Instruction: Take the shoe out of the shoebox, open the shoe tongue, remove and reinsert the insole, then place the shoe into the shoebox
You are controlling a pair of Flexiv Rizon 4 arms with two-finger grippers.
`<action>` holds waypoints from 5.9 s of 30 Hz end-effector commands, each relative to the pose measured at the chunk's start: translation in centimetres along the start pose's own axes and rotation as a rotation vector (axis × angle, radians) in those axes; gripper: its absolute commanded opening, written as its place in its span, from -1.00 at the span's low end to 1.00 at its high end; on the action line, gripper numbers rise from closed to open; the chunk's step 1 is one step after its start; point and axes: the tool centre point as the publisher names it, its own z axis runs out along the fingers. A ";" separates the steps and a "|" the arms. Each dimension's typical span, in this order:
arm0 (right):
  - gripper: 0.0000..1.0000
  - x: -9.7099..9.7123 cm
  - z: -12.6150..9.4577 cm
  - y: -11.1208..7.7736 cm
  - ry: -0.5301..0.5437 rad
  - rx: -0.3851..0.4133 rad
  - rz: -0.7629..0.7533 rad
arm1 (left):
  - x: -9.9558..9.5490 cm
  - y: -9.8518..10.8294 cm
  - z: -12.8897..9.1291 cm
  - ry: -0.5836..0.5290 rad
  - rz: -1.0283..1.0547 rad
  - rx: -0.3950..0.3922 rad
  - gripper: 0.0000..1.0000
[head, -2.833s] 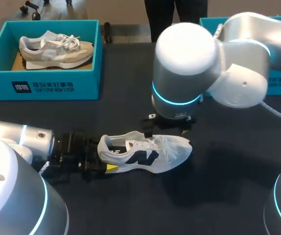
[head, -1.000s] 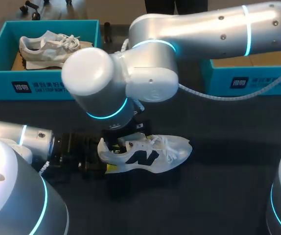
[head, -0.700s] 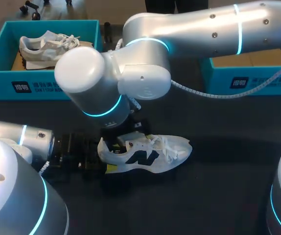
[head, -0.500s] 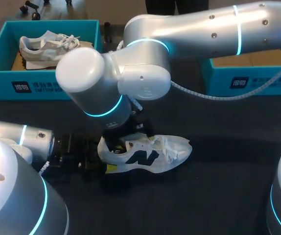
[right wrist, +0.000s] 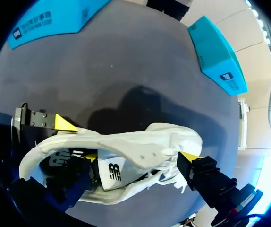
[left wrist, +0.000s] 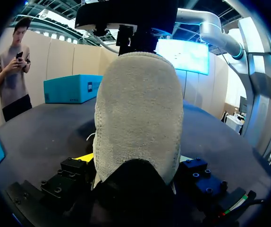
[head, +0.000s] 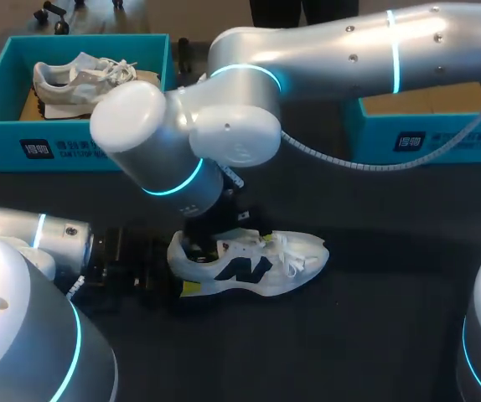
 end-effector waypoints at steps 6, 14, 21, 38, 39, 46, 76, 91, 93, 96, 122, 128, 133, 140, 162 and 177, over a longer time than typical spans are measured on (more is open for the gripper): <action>1.00 -1.9 -1.3 -1.0 -0.054 0.009 0.112 | -0.1 -0.1 -0.1 0.000 0.000 -0.004 -1.00; 1.00 -3.4 -1.7 -1.3 -0.057 0.021 0.134 | -0.1 -0.1 -0.1 0.000 0.000 -0.004 -1.00; -0.59 -4.7 -2.4 -1.2 -0.070 0.014 0.159 | -0.1 -0.1 -0.1 0.000 0.000 -0.004 -1.00; -1.00 -7.6 -1.7 -0.8 -0.090 0.036 0.192 | -0.1 -0.1 -0.1 0.000 0.000 -0.004 -1.00; -1.00 -7.7 -1.5 -0.8 -0.097 0.042 0.197 | -0.1 -0.1 -0.1 0.000 0.000 -0.004 -1.00; -1.00 -9.5 0.4 -1.0 -0.163 0.085 0.245 | -0.1 -0.1 -0.1 0.000 0.000 -0.004 -1.00; 1.00 -9.6 2.4 -1.2 -0.103 0.043 0.242 | -0.1 -0.1 -0.1 0.000 0.000 -0.004 -1.00; 1.00 -6.6 -3.7 0.6 -0.027 -0.160 -0.115 | -0.1 -0.1 -0.1 0.000 0.000 -0.004 -1.00; 1.00 -6.3 -4.4 0.8 -0.019 -0.188 -0.161 | -0.1 -0.1 -0.1 0.000 0.000 -0.004 -1.00; 1.00 -5.9 -5.3 1.1 -0.013 -0.235 -0.254 | -0.1 -0.1 -0.1 0.000 0.000 -0.004 -1.00; -0.95 -1.3 -7.9 2.3 0.126 -0.413 -1.009 | -0.1 -0.1 -0.1 0.000 0.000 -0.004 -1.00; -1.00 -1.2 -8.1 1.7 0.189 -0.321 -1.062 | -0.1 -0.1 -0.1 0.000 0.000 -0.004 -1.00; -1.00 -1.3 -7.8 1.6 0.203 -0.270 -1.035 | -0.1 -0.1 -0.1 0.000 0.000 -0.004 -1.00; -1.00 -1.3 -7.8 1.6 0.203 -0.270 -1.035 | -0.1 -0.1 -0.1 0.000 0.000 -0.004 -1.00; -1.00 2.0 -6.2 0.0 0.332 -0.313 -1.297 | -0.1 -0.1 -0.1 0.000 0.000 -0.004 -1.00; -1.00 2.9 -4.8 1.4 0.302 -0.269 -1.460 | -0.1 -0.1 -0.1 0.000 0.000 -0.004 -1.00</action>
